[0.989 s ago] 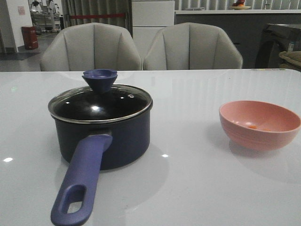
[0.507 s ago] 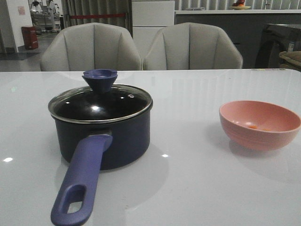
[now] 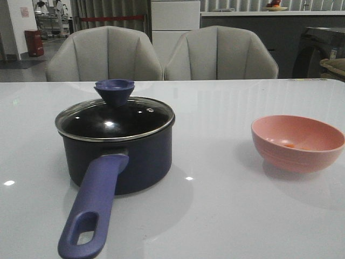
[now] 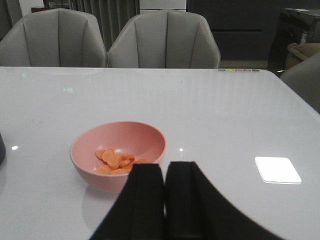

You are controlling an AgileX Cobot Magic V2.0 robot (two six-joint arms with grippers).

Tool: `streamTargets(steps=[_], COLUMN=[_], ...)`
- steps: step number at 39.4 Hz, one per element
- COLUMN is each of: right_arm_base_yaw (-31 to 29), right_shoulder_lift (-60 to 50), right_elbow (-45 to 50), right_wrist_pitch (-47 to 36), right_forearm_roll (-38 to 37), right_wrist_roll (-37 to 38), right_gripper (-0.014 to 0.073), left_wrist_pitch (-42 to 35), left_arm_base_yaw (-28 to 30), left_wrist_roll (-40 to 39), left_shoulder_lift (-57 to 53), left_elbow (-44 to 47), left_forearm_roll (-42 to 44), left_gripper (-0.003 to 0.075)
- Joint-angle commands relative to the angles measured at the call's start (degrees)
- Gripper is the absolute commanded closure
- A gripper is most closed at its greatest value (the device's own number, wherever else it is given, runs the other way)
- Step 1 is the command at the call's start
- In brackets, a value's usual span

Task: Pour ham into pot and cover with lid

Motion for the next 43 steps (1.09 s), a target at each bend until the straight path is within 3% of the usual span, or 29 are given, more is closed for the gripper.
streamTargets(steps=[1,6,8,11,17,25,43], right_arm_base_yaw=[0.0,0.0,0.0,0.0,0.0,0.0,0.0], right_shoulder_lift=[-1.0,-1.0,-1.0,-1.0,-1.0,-1.0,-1.0], right_elbow=[0.6,0.6,0.6,0.6,0.6,0.6,0.6], right_wrist_pitch=[-4.3,-4.3,-4.3,-4.3,-4.3,-4.3,-4.3], right_forearm_roll=[-0.6,-0.6,-0.6,-0.6,-0.6,-0.6,-0.6], right_wrist_roll=[0.1,0.1,0.1,0.1,0.1,0.1,0.1], right_gripper=[0.0435,0.0435,0.0435,0.0435,0.0435,0.0435,0.0435], left_wrist_pitch=[-9.6,-22.4,-23.1,-20.2,-6.3,3.2,3.6], left_arm_base_yaw=[0.1,0.1,0.1,0.1,0.1,0.1,0.1], left_wrist_roll=[-0.3,-0.3,-0.3,-0.3,-0.3,-0.3,-0.3], left_shoulder_lift=[-1.1,-1.1,-1.0,0.1,6.1,15.8,25.7], left_elbow=[1.8,1.0,-0.3,-3.7,-14.0,-24.0,-24.5], left_forearm_roll=[-2.5,-3.9,-5.3,-6.0,-6.4,-6.4,-6.4], left_gripper=[0.0606,0.0606,0.0606,0.0606,0.0606,0.0606,0.0605])
